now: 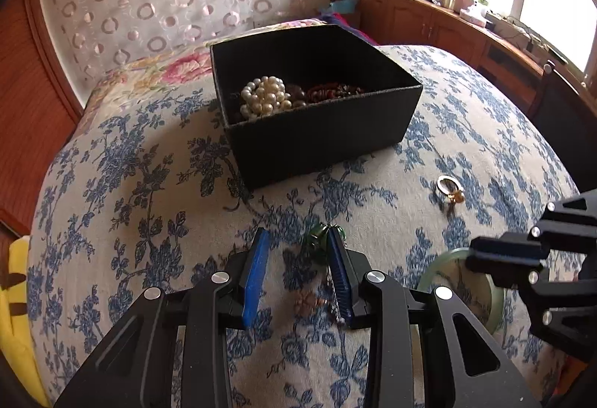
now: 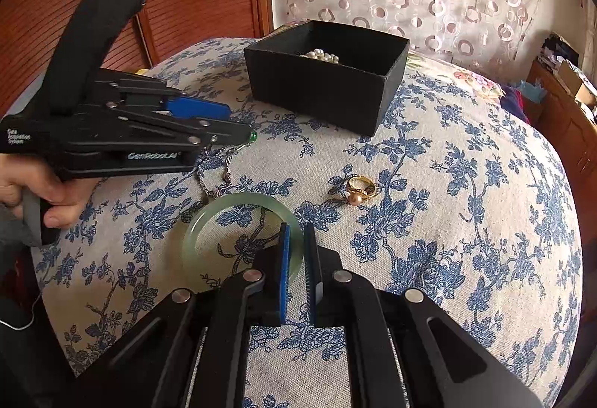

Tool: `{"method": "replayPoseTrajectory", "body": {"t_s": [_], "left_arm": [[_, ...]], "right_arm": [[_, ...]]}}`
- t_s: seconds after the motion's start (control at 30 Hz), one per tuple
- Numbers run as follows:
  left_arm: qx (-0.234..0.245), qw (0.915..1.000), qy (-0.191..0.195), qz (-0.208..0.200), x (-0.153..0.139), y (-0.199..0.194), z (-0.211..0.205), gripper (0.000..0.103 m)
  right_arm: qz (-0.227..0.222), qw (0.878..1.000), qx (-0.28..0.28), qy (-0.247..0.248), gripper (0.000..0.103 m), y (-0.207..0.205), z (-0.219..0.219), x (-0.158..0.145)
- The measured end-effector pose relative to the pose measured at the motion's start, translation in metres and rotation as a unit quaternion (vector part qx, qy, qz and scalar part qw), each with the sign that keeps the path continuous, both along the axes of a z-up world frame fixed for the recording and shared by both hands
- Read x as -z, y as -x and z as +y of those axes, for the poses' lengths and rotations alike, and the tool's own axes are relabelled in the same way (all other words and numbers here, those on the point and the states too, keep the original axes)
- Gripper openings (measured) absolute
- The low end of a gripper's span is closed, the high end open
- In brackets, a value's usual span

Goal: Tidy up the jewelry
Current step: 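Grasp the green pendant chain with the left tool while the right tool grasps the jade bangle, then lift the chain and jade bangle with both tools and carry them over the box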

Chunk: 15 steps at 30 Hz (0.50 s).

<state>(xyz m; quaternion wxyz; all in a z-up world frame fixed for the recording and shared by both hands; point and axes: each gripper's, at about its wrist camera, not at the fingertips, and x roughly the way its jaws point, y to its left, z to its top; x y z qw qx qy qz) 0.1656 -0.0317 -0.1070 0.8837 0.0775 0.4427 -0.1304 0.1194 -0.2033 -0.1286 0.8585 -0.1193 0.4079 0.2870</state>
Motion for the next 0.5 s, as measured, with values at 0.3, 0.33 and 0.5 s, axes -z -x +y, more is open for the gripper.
{"method": "replayPoseTrajectory", "body": {"t_s": [0.3,0.33,0.5], "left_arm": [[0.023,0.9997,0.007,-0.001,0.001,-0.003,-0.012,0.008],[0.026,0.9996,0.007,-0.002,0.000,-0.002,-0.014,0.006],[0.019,0.9997,0.012,-0.010,-0.002,0.005,-0.009,0.005]], "right_arm": [[0.002,1.000,0.000,-0.003,0.008,-0.001,-0.001,0.000],[0.002,1.000,0.000,-0.004,0.008,-0.001,-0.001,0.000],[0.003,1.000,0.000,-0.005,0.008,-0.002,-0.001,0.000]]}}
